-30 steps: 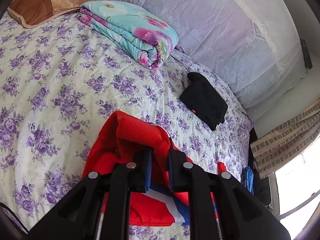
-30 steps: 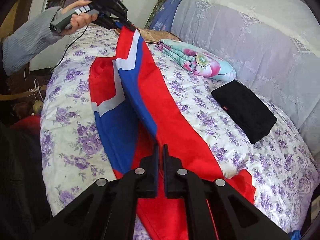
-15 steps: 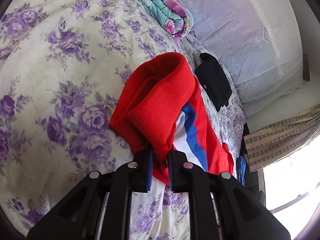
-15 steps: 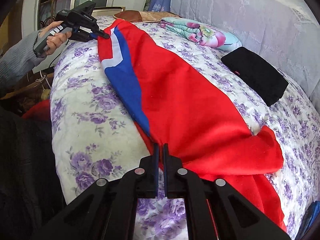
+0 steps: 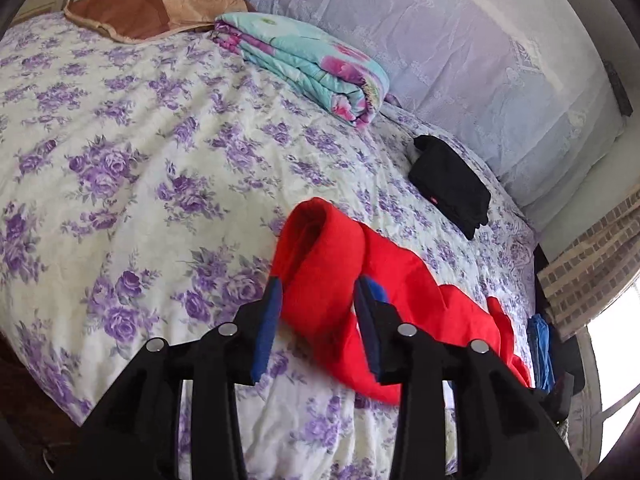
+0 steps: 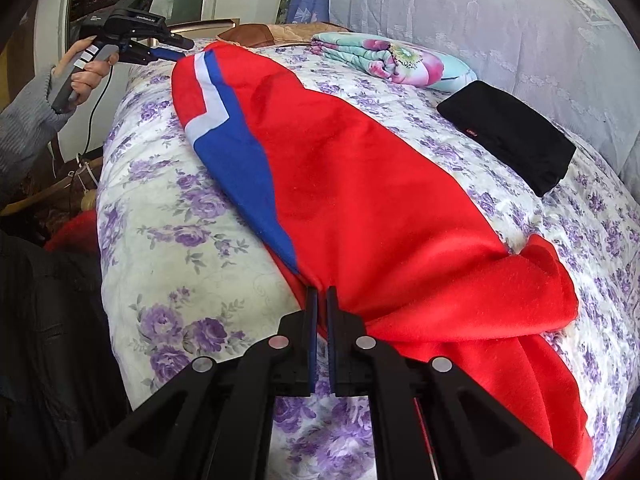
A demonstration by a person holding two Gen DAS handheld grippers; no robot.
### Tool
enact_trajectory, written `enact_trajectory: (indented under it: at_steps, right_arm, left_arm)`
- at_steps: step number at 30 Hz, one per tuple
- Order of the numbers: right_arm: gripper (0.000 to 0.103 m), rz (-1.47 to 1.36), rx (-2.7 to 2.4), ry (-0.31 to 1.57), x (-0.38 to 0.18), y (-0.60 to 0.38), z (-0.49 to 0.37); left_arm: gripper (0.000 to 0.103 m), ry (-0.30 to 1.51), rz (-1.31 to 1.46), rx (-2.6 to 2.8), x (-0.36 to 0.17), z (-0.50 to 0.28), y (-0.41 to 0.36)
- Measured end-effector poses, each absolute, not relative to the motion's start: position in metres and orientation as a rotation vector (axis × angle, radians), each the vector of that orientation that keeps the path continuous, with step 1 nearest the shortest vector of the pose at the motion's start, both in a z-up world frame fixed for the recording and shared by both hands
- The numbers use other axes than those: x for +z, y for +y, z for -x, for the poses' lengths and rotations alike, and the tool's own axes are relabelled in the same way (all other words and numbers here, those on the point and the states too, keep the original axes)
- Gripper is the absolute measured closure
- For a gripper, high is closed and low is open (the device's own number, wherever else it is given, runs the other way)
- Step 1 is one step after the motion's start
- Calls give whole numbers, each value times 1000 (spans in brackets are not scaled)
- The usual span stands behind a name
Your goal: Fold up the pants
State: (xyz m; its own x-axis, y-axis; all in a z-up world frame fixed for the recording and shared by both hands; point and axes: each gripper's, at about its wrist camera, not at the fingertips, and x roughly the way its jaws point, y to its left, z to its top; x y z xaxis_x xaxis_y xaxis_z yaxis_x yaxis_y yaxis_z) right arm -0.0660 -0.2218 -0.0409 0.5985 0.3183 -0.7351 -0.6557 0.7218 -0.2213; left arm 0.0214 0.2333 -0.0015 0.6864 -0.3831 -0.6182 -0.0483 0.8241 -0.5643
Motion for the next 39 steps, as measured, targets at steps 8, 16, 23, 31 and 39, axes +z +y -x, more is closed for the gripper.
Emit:
enact_trajectory:
  at_steps: [8, 16, 23, 31, 39]
  right_arm:
    - [99, 495, 590, 733, -41, -223, 65]
    - [98, 492, 577, 732, -42, -222, 66]
    - [98, 456, 580, 746, -41, -224, 61]
    - [97, 426, 582, 757, -41, -226, 61]
    - [50, 180, 646, 791, -20, -244, 59]
  left_arm:
    - [71, 692, 677, -201, 11, 6, 247]
    - [71, 827, 488, -377, 6, -33, 164]
    - [101, 875, 563, -326, -41, -103, 179]
    - [85, 811, 532, -324, -21, -55, 171]
    - [33, 744, 332, -382, -15, -35, 124]
